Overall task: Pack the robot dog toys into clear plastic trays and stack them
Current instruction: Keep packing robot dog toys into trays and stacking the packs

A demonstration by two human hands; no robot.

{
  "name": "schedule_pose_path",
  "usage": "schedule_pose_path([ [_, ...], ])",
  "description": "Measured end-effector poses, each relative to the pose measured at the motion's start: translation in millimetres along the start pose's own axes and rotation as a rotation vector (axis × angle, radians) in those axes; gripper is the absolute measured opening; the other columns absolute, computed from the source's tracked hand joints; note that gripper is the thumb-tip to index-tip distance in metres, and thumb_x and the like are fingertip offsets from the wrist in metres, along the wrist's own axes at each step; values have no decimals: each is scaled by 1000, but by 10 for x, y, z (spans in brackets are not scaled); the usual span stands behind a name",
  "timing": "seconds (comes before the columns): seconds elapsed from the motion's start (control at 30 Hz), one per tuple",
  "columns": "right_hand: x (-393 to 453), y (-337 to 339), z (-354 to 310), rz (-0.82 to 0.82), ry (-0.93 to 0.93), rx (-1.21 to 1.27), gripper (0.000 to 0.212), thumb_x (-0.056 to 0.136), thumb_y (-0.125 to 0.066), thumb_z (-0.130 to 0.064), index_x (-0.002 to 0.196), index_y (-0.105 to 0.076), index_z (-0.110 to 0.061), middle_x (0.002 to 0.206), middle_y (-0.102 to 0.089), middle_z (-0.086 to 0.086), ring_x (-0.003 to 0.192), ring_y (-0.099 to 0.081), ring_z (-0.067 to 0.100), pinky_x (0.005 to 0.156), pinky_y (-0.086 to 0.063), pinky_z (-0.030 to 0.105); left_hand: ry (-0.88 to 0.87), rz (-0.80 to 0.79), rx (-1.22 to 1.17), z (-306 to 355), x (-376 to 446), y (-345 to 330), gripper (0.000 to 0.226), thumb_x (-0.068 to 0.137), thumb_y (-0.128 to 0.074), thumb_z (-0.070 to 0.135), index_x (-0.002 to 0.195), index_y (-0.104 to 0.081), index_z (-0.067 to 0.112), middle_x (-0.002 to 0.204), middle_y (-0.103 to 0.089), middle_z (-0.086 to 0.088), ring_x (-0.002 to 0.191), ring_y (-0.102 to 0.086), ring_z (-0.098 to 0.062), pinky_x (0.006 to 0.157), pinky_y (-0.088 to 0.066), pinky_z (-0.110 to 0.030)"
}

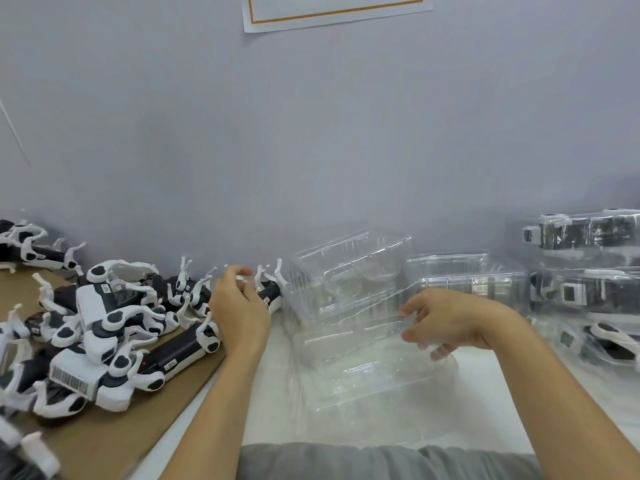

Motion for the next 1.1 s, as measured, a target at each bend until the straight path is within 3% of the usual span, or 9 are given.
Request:
schedule_pose_path([
  [0.07, -6, 18, 6, 14, -5, -22, 57, 88, -71, -17, 141, -51, -15, 97, -67, 8, 78, -69, 19, 63, -60, 25, 48, 90, -71, 19, 43, 83, 18, 100, -45, -1, 99, -54, 15, 104, -61, -14, 82, -57, -18, 66, -41, -15],
  [0.2, -48, 18, -29, 14, -11, -60, 56, 89, -72, -22, 141, -50, -16, 101, -65, 5, 79, -67, 17, 67, -59, 25, 90, 170, -213, 105, 121, 197, 23, 100, -40, -6, 97, -49, 15, 105, -61, -17, 93, -67, -26, 79, -55, -30],
  [0.37, -225, 213, -318, 103, 132, -290, 42, 94, -64, -36, 134, -59, -24, 131, -62, -6, 116, -60, 15, 100, -44, 28, 55, 278, -284, 325, 162, 359, 25, 100, -38, -7, 97, -47, 16, 111, -58, -18, 86, -67, -20, 67, -49, -11],
  [0.43, -308, 317, -427, 152, 197, -234, 19, 95, -60, -32, 109, -72, -26, 109, -73, -9, 101, -65, 11, 87, -46, 27, -6, 302, -308, 481, 177, 434, 25, 99, -38, -8, 97, -47, 15, 110, -58, -21, 86, -65, -16, 70, -48, -9],
  [0.5, -379, 356, -510, 141, 240, -187, 19, 96, -58, -30, 85, -73, -24, 80, -75, -12, 78, -70, 5, 72, -45, 24, -67, 311, -332, 653, 188, 509, 24, 98, -37, -8, 96, -46, 15, 110, -59, -22, 85, -64, -13, 73, -49, -12],
  [0.7, -480, 264, -877, 180, 404, 38, 24, 101, -49, -25, 97, -72, -20, 81, -76, -7, 73, -73, 6, 68, -53, 24, -197, 301, -448, 1182, 173, 712, 40, 98, -38, -7, 85, -43, 30, 92, -59, -5, 84, -68, -14, 78, -53, -20],
  [0.9, -427, -57, -1105, 27, 358, 812, 51, 101, -42, -52, 114, -60, -6, 99, -75, 11, 85, -75, 24, 72, -62, 36, -421, 17, -577, 1809, -107, 554, 38, 97, -46, -10, 86, -46, 26, 78, -54, 10, 77, -69, -11, 73, -53, -19],
  [1.0, -423, -20, -1128, -15, 392, 1103, 50, 97, -48, -56, 111, -65, -11, 96, -75, 10, 86, -74, 27, 76, -59, 39, -477, -347, -638, 1999, -359, 257, 32, 94, -52, -13, 86, -52, 17, 73, -56, -5, 70, -69, -12, 65, -52, -17],
  [1.1, -420, 185, -1001, 171, 435, 1282, 37, 99, -56, -40, 114, -68, -9, 100, -74, 11, 87, -72, 24, 72, -60, 35, -476, -690, -612, 2033, -596, -10, 21, 92, -59, -10, 90, -60, 11, 72, -62, -11, 72, -70, -15, 65, -53, -20],
])
Point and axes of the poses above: each hand's wrist, its own x-axis towards the middle knuckle, its own y-axis out of the back of the hand, z = x × y, the point moved 7 cm from there along x, towards the middle knuckle
